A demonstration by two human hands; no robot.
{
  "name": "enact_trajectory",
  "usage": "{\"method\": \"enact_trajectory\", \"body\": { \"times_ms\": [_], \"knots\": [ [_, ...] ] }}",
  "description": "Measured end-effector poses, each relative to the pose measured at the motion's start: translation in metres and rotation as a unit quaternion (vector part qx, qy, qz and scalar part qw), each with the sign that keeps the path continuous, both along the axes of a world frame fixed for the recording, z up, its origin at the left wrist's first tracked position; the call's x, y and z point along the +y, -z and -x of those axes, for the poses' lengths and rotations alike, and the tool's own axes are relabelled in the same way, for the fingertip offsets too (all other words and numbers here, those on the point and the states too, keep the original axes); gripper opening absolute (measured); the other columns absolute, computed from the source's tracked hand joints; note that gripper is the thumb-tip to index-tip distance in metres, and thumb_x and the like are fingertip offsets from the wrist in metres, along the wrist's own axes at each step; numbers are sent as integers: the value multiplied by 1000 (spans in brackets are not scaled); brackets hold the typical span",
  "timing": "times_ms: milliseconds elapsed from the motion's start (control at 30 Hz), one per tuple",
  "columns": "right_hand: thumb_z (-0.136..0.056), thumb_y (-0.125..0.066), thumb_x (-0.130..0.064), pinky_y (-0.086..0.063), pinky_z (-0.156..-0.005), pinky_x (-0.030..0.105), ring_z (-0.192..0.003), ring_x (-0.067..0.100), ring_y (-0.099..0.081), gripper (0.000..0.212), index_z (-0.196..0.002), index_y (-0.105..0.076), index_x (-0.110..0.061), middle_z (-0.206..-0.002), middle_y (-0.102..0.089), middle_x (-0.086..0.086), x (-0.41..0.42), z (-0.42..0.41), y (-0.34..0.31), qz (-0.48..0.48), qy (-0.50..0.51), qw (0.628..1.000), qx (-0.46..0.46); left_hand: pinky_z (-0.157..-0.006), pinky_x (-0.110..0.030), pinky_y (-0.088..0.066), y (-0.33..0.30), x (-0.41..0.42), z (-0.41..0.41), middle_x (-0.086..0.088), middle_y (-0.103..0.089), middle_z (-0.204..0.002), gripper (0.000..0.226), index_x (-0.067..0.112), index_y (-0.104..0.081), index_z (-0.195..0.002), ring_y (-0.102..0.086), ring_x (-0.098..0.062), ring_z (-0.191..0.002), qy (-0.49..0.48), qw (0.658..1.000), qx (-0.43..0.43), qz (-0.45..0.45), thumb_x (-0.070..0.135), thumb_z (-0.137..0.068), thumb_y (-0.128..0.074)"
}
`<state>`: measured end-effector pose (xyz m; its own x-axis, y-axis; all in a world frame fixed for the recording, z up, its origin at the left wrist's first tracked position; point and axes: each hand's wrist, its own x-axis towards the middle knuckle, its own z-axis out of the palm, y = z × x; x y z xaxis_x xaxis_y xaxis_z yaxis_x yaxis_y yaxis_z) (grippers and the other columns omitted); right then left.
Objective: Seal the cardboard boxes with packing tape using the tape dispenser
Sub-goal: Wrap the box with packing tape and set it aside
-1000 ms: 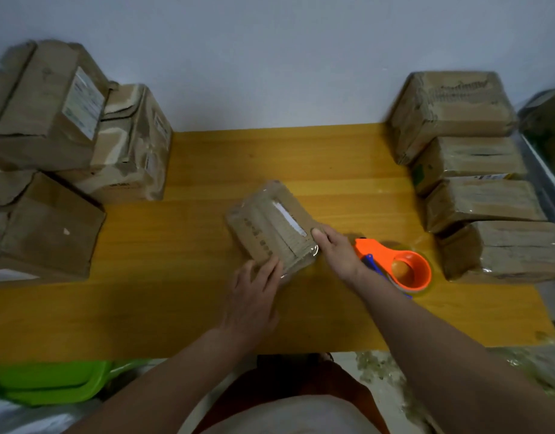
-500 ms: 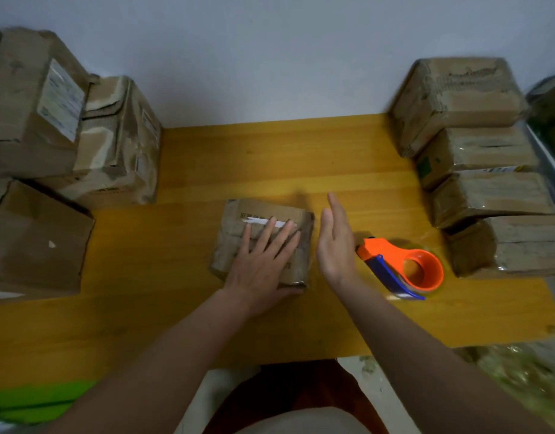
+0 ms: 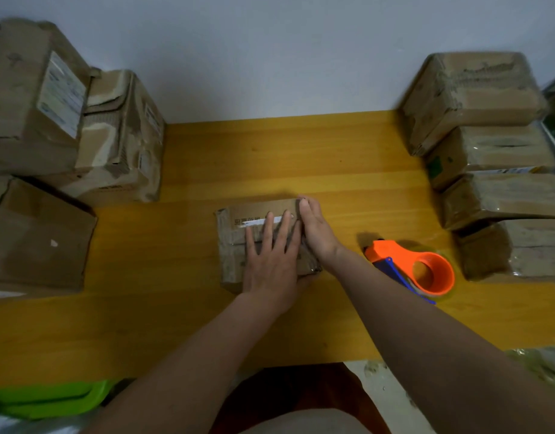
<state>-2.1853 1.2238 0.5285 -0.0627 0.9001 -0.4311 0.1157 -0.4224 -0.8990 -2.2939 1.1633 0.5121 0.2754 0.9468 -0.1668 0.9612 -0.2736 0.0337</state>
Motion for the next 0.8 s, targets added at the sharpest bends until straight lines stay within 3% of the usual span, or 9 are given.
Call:
{"method": "enact_trajectory", "body": {
  "times_ms": [67, 200, 300, 400, 533, 600, 667, 733, 800],
  "knots": [
    [-104, -24, -38, -41, -91, 30, -115, 23, -45, 33, -120, -38, -13, -121, -43, 8, 8, -2, 0, 12, -26, 999, -22, -112, -58, 13, 0, 0, -1, 2, 20, -160, 104, 23, 14, -151, 24, -27, -144, -8, 1000, 0, 4, 83, -79, -31],
    [-99, -20, -55, -26, -114, 41, -138, 23, -30, 63, -148, -26, -16, -152, -29, 6, 19, -12, 1, 71, -93, 992, -48, -111, -62, 13, 0, 1, -1, 3, 19, -160, 107, 22, 12, -152, 24, -25, -144, -17, 1000, 7, 7, 84, -77, -32],
    [-97, -18, -59, -26, -114, 38, -133, 18, -37, 64, -144, -38, -19, -148, -38, 1, 15, -23, 0, 105, -79, 991, -20, -109, -66, 13, -2, 2, -4, 3, 21, -159, 109, 21, 13, -151, 24, -24, -144, -49, 999, 4, 15, 84, -76, -35],
    [-104, -23, -38, -22, -117, 36, -137, 14, -34, 49, -141, -42, -13, -148, -41, 3, -4, -29, 0, 19, 13, 999, -41, -106, -67, 16, -8, 9, -11, 1, 25, -158, 112, 18, 18, -150, 24, -26, -144, -138, 990, -20, 36, 81, -78, -40],
    [-103, -34, -18, -40, -102, 21, -117, 12, -54, 32, -126, -56, -11, -121, -59, 0, -50, -22, -4, -120, 58, 991, -15, -110, -66, 7, -14, 14, -2, 1, 24, -158, 115, 23, 16, -151, 21, -26, -145, -120, 991, -25, 61, 77, -75, -53],
    [-103, -35, -14, -41, -100, 16, -120, 10, -51, 33, -130, -53, -9, -126, -56, -2, -62, -17, -1, -139, 33, 990, -18, -110, -64, 6, -14, 12, 18, 3, 20, -159, 109, 32, 12, -150, 16, -25, -146, -60, 998, -2, 31, 80, -74, -49],
    [-103, -35, -15, -38, -107, 24, -128, 12, -45, 38, -138, -45, -5, -138, -49, 3, -65, -13, 2, -133, 21, 991, -27, -108, -66, 10, -12, 8, 37, 5, 18, -160, 96, 39, 7, -150, 15, -25, -146, -14, 999, 32, 0, 81, -78, -39],
    [-103, -34, -18, -37, -110, 31, -133, 14, -41, 41, -142, -40, -7, -144, -44, 6, -65, -8, 5, -120, 21, 992, -36, -107, -67, 12, -8, 5, 44, 6, 17, -160, 87, 42, 7, -150, 16, -26, -146, -19, 999, 42, -1, 79, -82, -32],
    [-104, -33, -20, -40, -107, 28, -130, 14, -43, 41, -142, -40, -7, -143, -45, 6, -66, -2, 8, -114, 41, 992, -23, -106, -68, 12, -5, 4, 41, 5, 17, -160, 85, 42, 6, -150, 17, -27, -146, -39, 999, 35, 1, 78, -83, -31]
  ]
}}
